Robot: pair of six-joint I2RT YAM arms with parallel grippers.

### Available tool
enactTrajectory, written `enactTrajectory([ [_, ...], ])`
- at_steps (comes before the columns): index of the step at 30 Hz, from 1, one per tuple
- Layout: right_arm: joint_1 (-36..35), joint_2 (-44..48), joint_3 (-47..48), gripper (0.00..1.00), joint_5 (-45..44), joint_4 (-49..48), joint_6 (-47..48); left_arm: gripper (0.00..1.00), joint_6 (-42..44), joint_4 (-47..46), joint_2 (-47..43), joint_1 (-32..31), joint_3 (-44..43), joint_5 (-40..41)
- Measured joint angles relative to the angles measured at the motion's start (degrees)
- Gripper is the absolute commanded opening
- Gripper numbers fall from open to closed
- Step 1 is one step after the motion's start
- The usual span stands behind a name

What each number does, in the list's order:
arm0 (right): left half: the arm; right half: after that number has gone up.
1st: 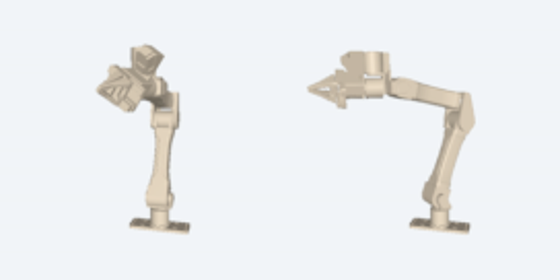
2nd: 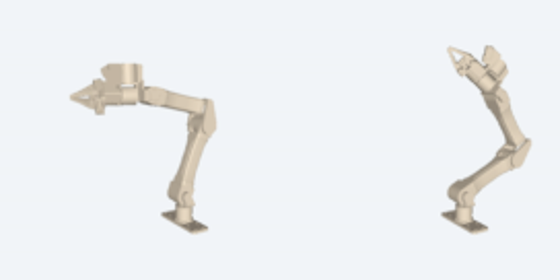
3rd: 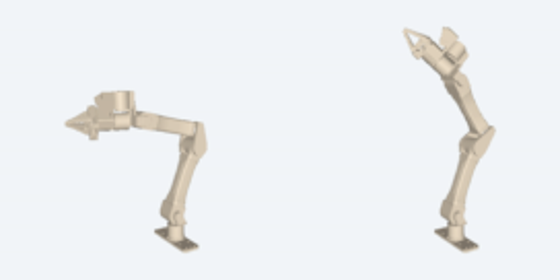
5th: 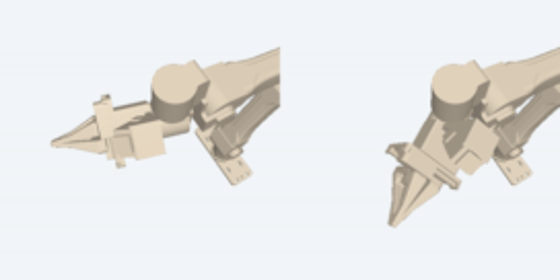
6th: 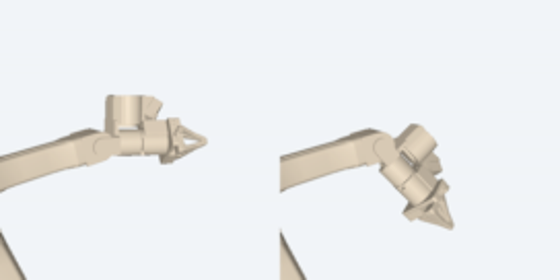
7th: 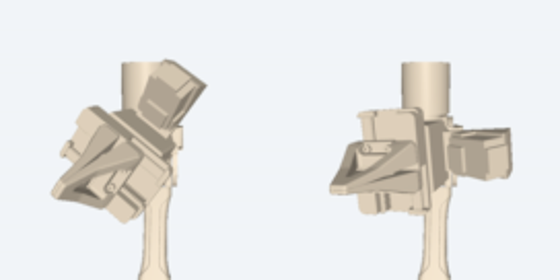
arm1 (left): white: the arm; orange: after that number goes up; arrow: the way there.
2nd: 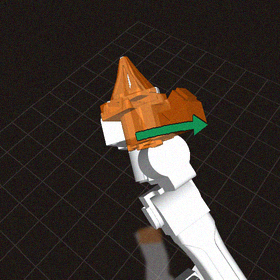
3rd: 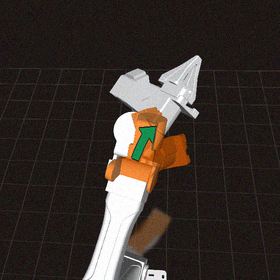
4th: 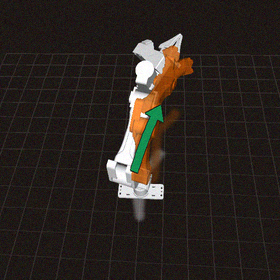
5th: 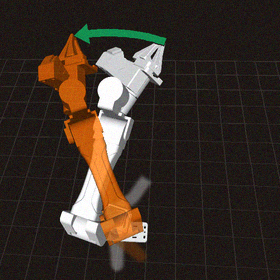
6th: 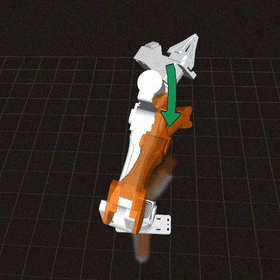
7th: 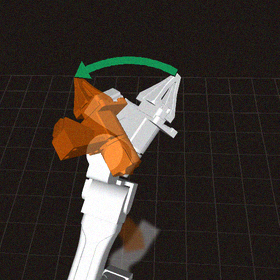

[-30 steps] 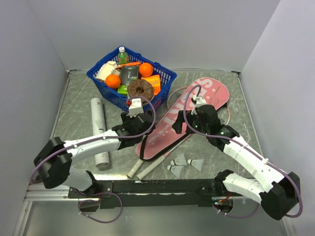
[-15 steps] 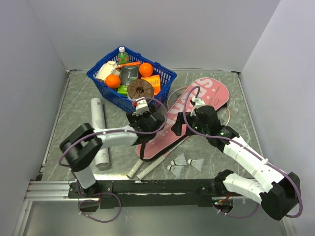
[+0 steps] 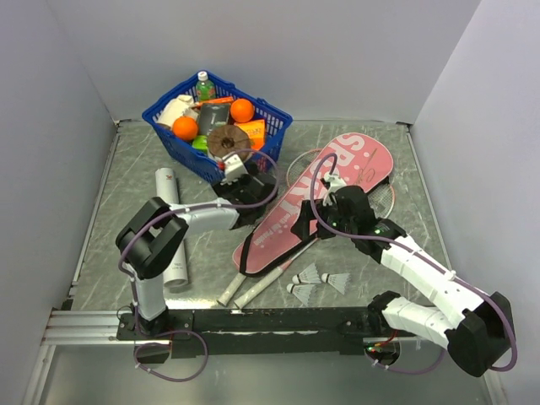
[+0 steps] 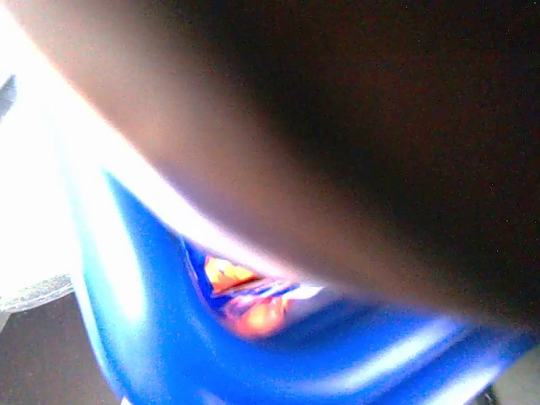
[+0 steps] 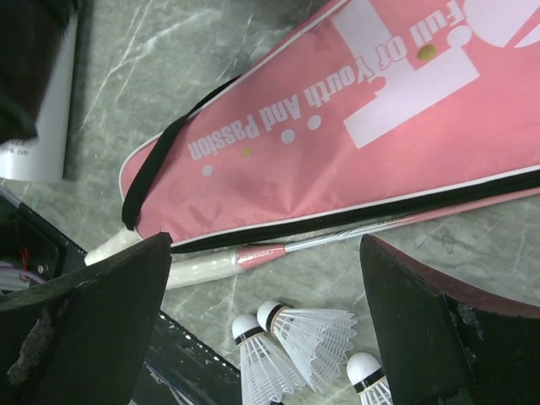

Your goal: Pack up the badminton gear

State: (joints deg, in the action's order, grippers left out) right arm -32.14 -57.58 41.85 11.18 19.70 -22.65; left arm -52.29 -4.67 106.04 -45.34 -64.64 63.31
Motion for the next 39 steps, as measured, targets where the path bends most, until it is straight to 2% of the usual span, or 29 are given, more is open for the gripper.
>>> enactTrajectory([
  [5, -1.0, -0.7, 0.0, 1.00, 0.7, 0.0, 0.0, 0.99, -3.0, 2.6, 0.1, 5.5, -0.5, -0.1],
  [11, -2.4, -1.2, 0.0, 1.00, 0.7, 0.0, 0.2, 0.99, -6.0, 6.5, 0.1, 6.9, -1.4, -0.1],
  [14, -2.8, -1.7, 0.0, 1.00, 0.5, 0.0, 0.2, 1.00, -5.0, 6.8, 0.1, 6.9, -1.7, -0.4],
  [18, -3.4, -3.3, 0.2, 1.00, 0.4, -0.1, 0.2, 1.00, 0.6, 6.4, 0.0, 6.4, -2.2, -0.2],
  [22, -3.4, -3.9, 0.2, 1.00, 0.0, -0.1, 0.2, 0.99, 5.5, 5.7, -1.7, 4.3, -0.9, -1.0],
  [32, -3.5, -1.9, 1.3, 1.00, -2.1, 1.0, 0.8, 1.00, 8.4, 12.4, -13.0, -9.5, 4.6, -7.5],
  [39, -3.5, 1.0, 1.3, 1.00, -4.0, 2.5, 0.8, 0.97, 18.5, 19.9, -19.3, -10.3, 1.8, -15.1],
])
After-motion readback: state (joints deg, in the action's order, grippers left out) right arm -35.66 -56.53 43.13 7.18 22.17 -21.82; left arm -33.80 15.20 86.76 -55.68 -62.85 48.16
